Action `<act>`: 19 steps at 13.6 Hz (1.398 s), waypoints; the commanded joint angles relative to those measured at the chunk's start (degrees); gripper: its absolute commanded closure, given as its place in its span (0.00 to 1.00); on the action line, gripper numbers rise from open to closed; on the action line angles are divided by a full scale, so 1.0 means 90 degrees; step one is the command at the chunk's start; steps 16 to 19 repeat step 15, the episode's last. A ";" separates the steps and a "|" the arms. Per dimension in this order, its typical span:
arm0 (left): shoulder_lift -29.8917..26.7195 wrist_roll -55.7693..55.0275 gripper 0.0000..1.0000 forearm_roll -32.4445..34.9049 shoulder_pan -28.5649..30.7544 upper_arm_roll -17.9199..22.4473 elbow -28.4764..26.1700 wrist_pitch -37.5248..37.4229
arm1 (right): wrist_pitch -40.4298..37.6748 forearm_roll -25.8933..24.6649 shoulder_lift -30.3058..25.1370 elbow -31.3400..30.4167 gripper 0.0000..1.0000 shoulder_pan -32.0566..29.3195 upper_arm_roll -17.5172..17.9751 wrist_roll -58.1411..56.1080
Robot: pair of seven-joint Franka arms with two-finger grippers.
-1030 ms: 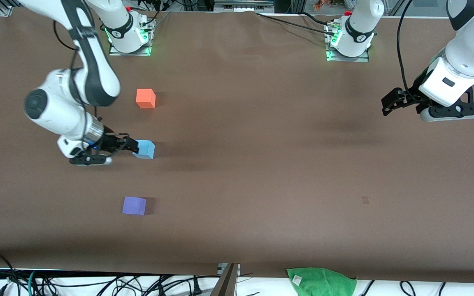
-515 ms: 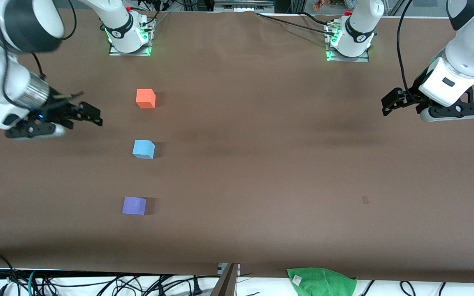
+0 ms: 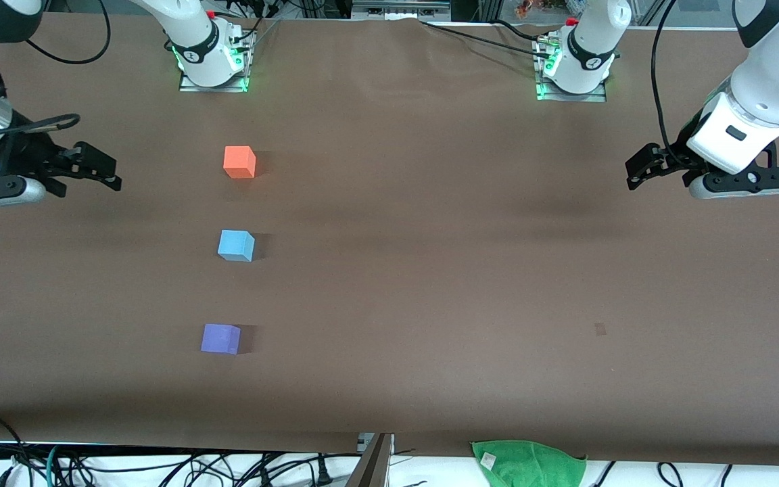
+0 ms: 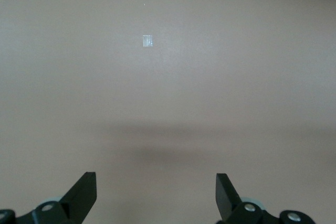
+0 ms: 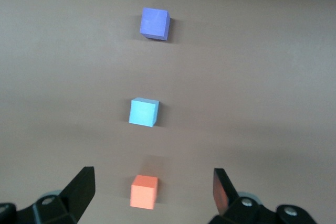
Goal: Place blue block between orange and purple blocks
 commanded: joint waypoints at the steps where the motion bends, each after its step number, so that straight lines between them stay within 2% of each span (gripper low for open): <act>1: 0.0030 0.0169 0.00 -0.0086 0.0018 -0.0015 0.0115 -0.0039 | -0.0310 -0.0135 0.0104 0.0236 0.01 -0.0736 0.0676 -0.0148; 4: 0.0030 0.0169 0.00 -0.0086 0.0018 -0.0015 0.0115 -0.0039 | -0.0962 -0.0447 0.0055 0.0236 0.00 -0.0728 0.0726 0.0213; 7: 0.0030 0.0188 0.00 -0.0086 0.0028 -0.0015 0.0115 -0.0049 | -0.1043 -0.0710 0.0074 0.0449 0.00 -0.0524 0.0716 0.0204; 19: 0.0040 0.0178 0.00 -0.0086 0.0018 -0.0025 0.0115 -0.0049 | -0.1043 -0.0672 0.0113 0.0724 0.00 -0.0483 0.0696 0.0468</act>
